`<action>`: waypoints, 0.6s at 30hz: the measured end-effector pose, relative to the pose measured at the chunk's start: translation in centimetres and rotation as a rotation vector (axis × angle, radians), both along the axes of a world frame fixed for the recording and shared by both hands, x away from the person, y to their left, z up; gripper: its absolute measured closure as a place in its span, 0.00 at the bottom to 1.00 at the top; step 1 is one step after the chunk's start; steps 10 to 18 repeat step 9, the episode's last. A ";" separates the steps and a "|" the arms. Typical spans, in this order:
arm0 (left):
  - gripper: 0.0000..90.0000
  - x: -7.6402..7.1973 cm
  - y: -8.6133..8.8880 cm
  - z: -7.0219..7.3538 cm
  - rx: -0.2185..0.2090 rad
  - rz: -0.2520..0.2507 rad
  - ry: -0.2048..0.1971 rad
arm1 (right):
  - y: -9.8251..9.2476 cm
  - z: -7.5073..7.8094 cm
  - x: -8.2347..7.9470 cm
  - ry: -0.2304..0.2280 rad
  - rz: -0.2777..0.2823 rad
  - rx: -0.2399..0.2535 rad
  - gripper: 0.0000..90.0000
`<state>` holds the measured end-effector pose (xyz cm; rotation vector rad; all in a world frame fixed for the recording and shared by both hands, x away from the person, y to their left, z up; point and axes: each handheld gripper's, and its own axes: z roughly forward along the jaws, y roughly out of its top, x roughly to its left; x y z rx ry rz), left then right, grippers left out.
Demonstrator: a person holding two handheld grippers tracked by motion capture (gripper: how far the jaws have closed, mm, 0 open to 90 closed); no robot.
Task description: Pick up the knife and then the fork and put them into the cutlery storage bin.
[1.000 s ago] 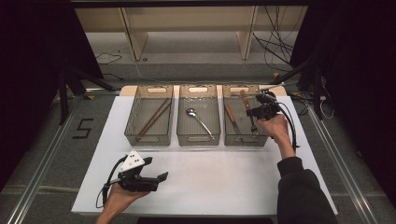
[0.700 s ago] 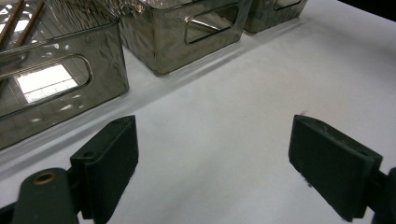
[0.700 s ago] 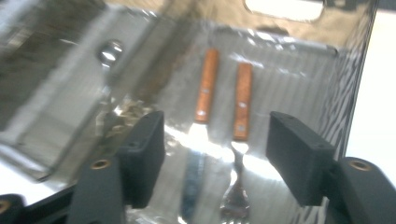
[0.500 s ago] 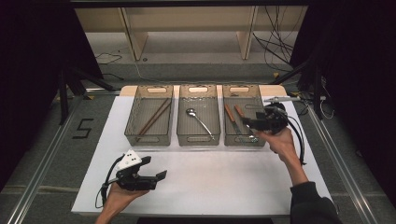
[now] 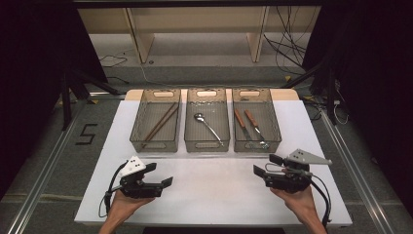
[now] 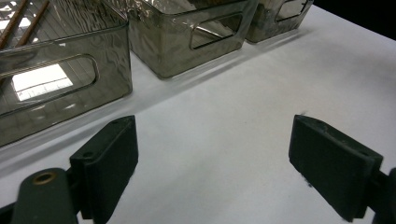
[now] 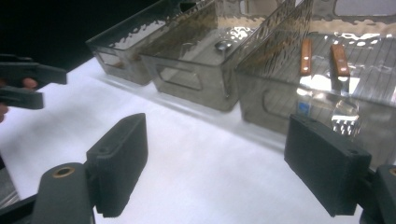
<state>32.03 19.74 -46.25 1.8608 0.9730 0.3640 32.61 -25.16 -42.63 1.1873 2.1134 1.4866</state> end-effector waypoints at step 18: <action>0.17 0.0 0.1 0.1 -0.006 0.008 -0.005 | -0.1 -1.5 -2.4 -0.017 0.003 0.011 0.23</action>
